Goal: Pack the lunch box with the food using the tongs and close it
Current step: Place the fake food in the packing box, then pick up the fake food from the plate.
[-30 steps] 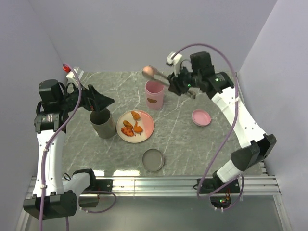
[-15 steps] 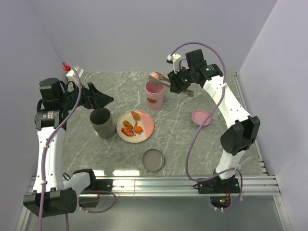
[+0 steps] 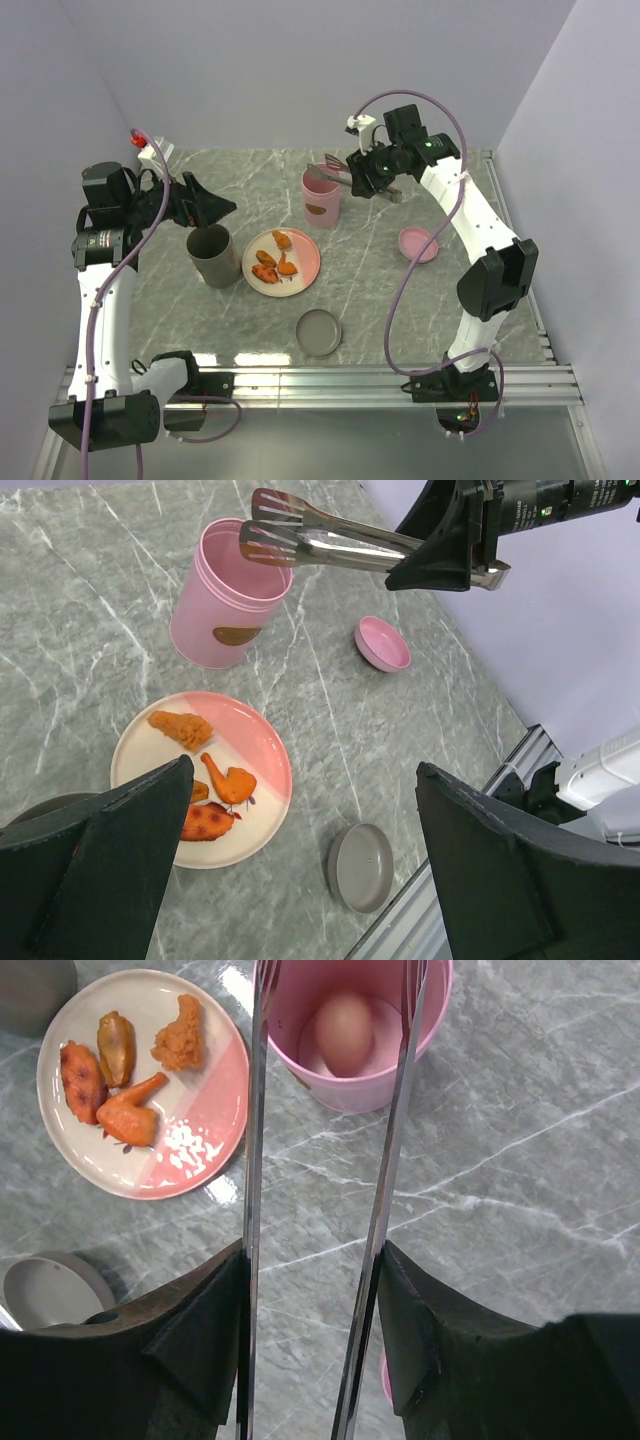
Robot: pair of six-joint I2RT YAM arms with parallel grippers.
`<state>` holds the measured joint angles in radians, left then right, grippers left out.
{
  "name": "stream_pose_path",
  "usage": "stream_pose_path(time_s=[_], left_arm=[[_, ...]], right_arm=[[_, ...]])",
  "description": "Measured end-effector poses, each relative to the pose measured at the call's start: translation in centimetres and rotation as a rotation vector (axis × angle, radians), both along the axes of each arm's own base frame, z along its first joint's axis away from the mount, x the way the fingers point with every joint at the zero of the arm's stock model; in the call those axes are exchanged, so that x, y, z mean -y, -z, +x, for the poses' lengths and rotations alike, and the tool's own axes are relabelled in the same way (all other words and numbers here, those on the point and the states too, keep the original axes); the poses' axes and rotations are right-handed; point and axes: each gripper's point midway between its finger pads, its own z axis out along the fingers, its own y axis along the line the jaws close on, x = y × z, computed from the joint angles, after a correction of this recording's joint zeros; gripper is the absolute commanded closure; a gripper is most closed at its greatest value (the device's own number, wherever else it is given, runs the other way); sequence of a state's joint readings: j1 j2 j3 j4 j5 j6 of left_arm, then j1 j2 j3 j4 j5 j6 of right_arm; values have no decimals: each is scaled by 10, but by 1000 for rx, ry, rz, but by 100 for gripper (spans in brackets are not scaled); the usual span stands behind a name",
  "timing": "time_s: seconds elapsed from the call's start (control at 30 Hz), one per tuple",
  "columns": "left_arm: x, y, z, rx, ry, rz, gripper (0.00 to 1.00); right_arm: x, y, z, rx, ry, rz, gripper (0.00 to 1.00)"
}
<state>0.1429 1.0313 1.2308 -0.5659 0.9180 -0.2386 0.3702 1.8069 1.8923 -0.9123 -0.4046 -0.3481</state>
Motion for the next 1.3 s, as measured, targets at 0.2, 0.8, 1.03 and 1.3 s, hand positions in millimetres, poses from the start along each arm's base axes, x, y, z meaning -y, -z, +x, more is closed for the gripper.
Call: stream_pose_path(time_s=[0.2, 0.8, 1.03, 1.3], left_arm=[[-1, 0, 1, -4, -9, -1, 1], [-36, -12, 24, -33, -242, -107, 1], [-38, -10, 23, -33, -266, -118, 1], [-39, -7, 24, -34, -265, -119, 1]], right_arm=[[-2, -8, -5, 2, -4, 2, 41], [-80, 26, -108, -27, -175, -81, 42], [-85, 68, -110, -112, -139, -130, 42], [-91, 96, -100, -149, -84, -151, 40]])
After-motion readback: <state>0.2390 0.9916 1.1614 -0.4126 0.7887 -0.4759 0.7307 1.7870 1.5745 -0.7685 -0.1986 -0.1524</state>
